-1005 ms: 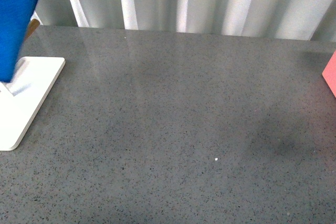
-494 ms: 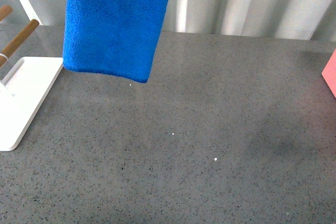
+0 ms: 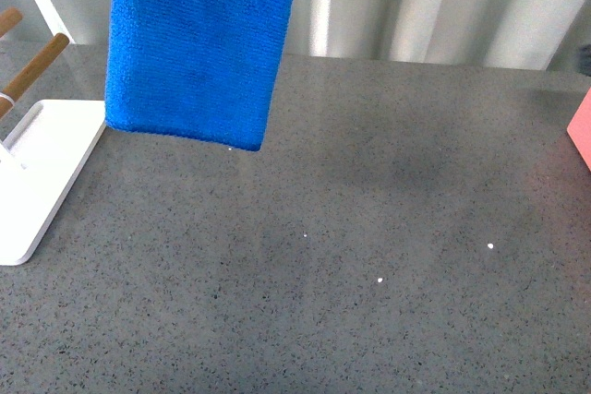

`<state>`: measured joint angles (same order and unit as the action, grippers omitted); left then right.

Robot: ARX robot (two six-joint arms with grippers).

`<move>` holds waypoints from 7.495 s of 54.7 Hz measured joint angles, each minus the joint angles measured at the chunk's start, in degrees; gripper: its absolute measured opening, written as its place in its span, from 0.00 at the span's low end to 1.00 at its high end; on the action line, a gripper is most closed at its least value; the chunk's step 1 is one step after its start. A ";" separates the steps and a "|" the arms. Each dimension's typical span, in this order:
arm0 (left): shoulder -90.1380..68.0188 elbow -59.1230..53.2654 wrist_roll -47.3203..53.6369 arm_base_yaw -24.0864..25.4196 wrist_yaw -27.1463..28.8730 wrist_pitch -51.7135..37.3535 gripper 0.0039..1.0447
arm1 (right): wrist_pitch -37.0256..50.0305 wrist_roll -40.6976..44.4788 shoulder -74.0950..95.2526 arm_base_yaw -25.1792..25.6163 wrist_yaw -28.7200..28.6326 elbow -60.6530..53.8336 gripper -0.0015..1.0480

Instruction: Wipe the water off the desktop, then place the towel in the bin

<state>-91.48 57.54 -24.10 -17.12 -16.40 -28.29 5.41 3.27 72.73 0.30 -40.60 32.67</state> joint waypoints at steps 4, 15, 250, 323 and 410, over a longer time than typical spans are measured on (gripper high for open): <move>0.00 0.02 0.00 0.02 -0.02 0.00 0.05 | 2.89 -0.11 5.20 -3.58 -1.68 3.15 0.93; 0.00 0.02 0.00 0.02 -0.04 0.00 0.05 | 7.50 -3.17 16.06 -11.32 -2.03 13.07 0.93; 79.32 -56.26 23.67 17.00 16.44 15.89 0.03 | 16.70 -13.33 28.74 -23.56 3.52 22.64 0.05; 91.34 -56.24 23.76 17.00 16.41 28.26 0.94 | -20.81 -3.32 54.62 -13.64 34.53 40.50 0.05; 91.36 -56.24 23.78 17.00 16.41 28.26 0.94 | -59.34 -5.88 23.26 0.42 57.40 57.96 0.05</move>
<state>-0.12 1.30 -0.32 -0.12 0.01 -0.03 -53.93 -2.61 95.98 0.71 16.80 90.63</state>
